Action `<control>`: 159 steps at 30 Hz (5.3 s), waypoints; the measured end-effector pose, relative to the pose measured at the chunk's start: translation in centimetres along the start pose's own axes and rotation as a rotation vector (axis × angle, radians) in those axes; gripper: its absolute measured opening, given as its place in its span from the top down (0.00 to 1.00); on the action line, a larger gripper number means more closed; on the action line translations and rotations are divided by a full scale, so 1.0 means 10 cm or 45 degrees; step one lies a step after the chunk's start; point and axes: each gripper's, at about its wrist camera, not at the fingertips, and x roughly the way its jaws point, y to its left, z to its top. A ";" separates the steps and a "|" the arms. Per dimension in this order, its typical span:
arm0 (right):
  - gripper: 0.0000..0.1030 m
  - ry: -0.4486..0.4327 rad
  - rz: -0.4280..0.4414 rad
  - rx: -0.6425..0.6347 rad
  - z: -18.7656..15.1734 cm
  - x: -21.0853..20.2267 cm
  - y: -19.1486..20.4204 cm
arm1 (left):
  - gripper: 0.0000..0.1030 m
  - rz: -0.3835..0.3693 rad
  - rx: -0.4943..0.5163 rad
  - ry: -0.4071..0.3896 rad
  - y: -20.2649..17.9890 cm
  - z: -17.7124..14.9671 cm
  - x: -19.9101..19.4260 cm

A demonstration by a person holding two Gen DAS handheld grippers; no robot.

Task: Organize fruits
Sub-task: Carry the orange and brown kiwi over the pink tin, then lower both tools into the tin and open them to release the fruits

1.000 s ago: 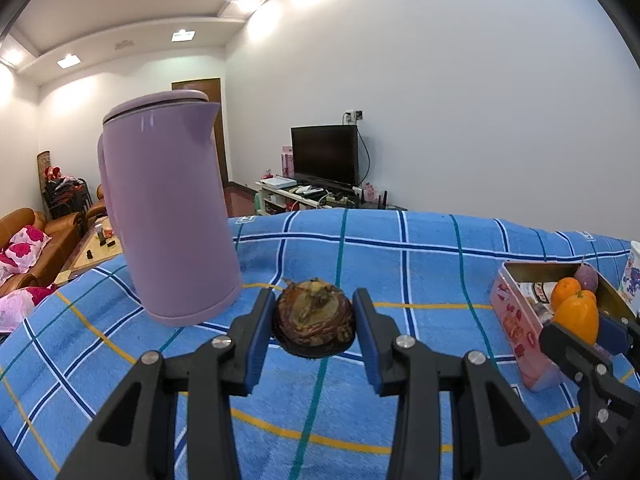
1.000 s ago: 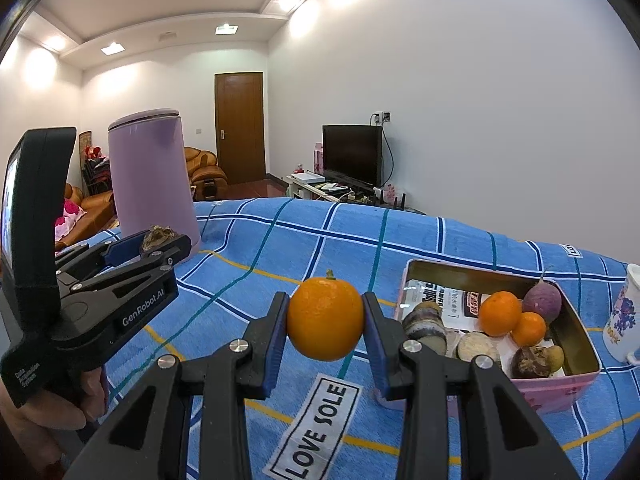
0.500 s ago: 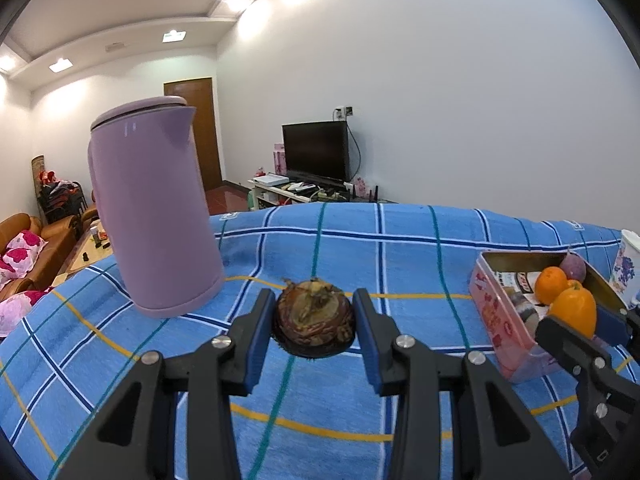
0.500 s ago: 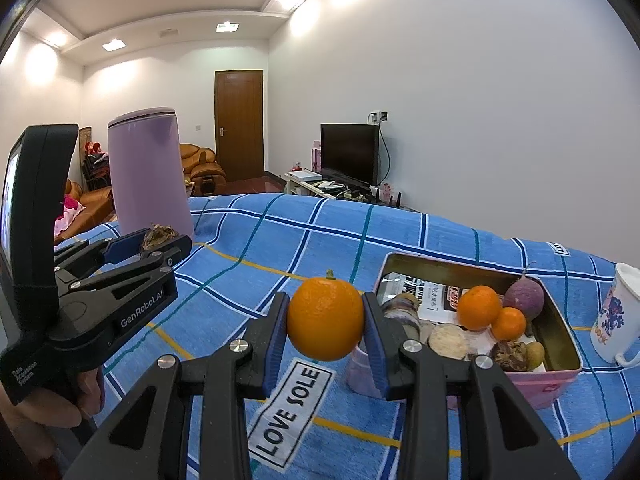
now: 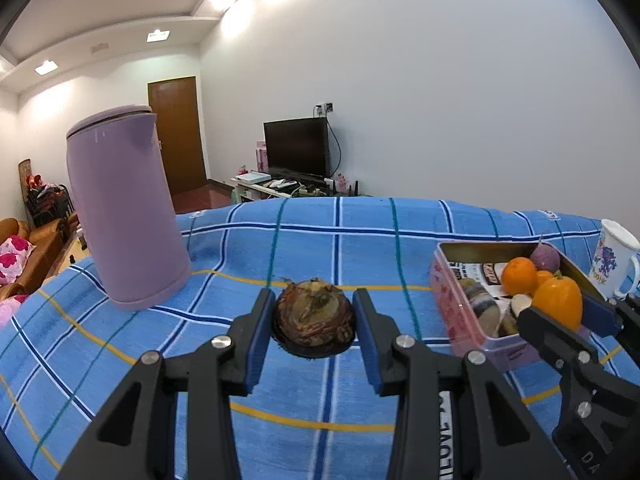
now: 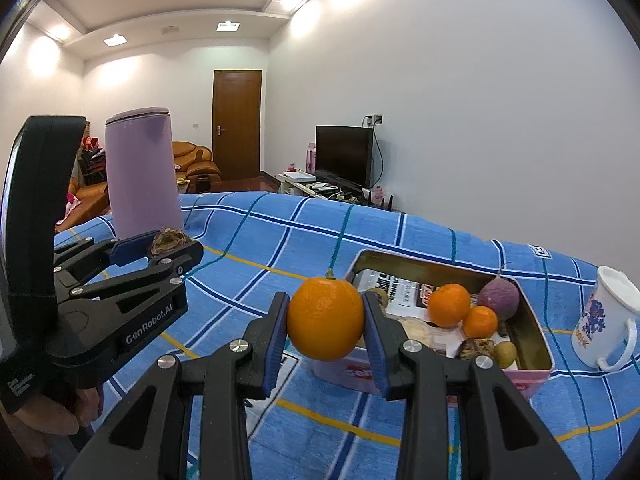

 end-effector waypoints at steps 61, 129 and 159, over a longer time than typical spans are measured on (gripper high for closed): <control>0.63 -0.007 -0.308 0.306 -0.10 -0.26 -1.46 | 0.59 -0.314 0.052 -0.002 -1.47 0.45 0.34; 0.63 0.269 -0.173 0.311 0.15 0.95 -1.38 | 0.60 -0.134 0.156 0.244 -1.47 0.41 1.05; 0.32 0.105 0.058 0.506 0.14 0.79 -1.55 | 0.00 -0.137 0.171 0.099 -1.58 0.39 0.74</control>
